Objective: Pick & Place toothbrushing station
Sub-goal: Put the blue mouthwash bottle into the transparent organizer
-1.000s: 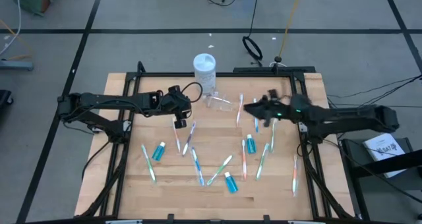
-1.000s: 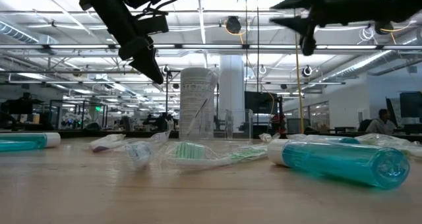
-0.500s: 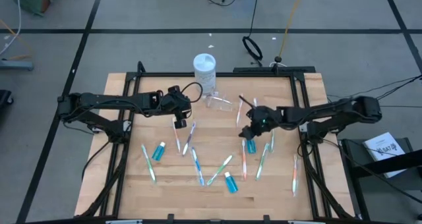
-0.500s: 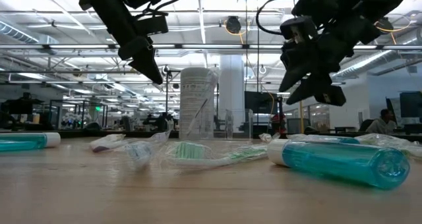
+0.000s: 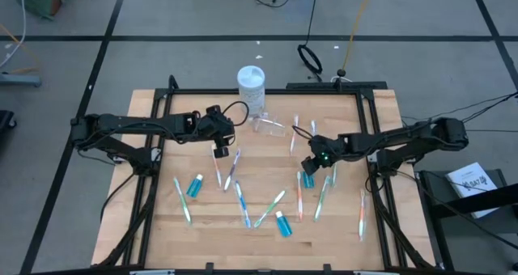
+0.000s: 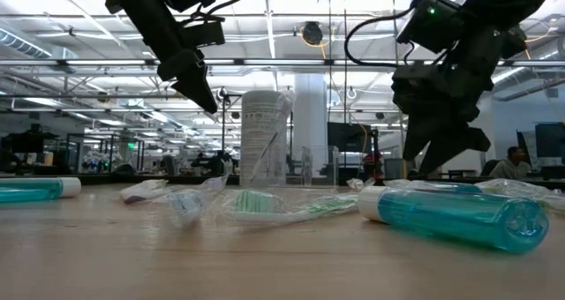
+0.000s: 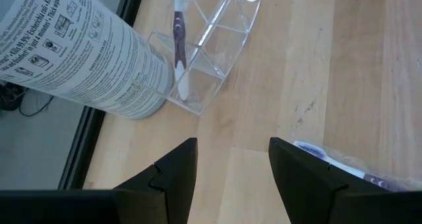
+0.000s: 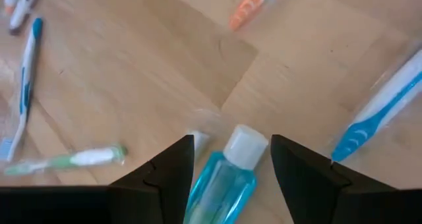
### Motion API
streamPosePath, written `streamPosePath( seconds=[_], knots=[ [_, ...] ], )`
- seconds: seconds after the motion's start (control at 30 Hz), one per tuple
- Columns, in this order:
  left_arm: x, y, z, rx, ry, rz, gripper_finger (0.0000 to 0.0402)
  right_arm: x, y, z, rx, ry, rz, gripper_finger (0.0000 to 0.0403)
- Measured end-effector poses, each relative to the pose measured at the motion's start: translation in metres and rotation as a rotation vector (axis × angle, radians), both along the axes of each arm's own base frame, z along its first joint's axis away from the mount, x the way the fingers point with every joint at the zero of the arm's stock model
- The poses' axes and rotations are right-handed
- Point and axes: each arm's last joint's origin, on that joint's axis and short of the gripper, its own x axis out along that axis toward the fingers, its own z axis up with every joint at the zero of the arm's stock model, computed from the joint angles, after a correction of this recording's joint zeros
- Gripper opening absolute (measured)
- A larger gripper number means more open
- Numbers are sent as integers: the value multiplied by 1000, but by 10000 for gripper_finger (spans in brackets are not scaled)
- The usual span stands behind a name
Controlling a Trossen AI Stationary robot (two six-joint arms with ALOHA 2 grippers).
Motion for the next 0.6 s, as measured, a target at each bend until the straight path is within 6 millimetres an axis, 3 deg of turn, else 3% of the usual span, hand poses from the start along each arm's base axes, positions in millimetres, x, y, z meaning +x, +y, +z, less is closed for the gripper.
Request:
streamPosePath(
  seconds=[0.4,0.6],
  knots=[
    [0,0,0,0,0,0,195,-15,7,-51,38,-125,-36,198],
    [0,0,0,0,0,0,195,-25,8,-69,9,-106,17,169]
  ],
)
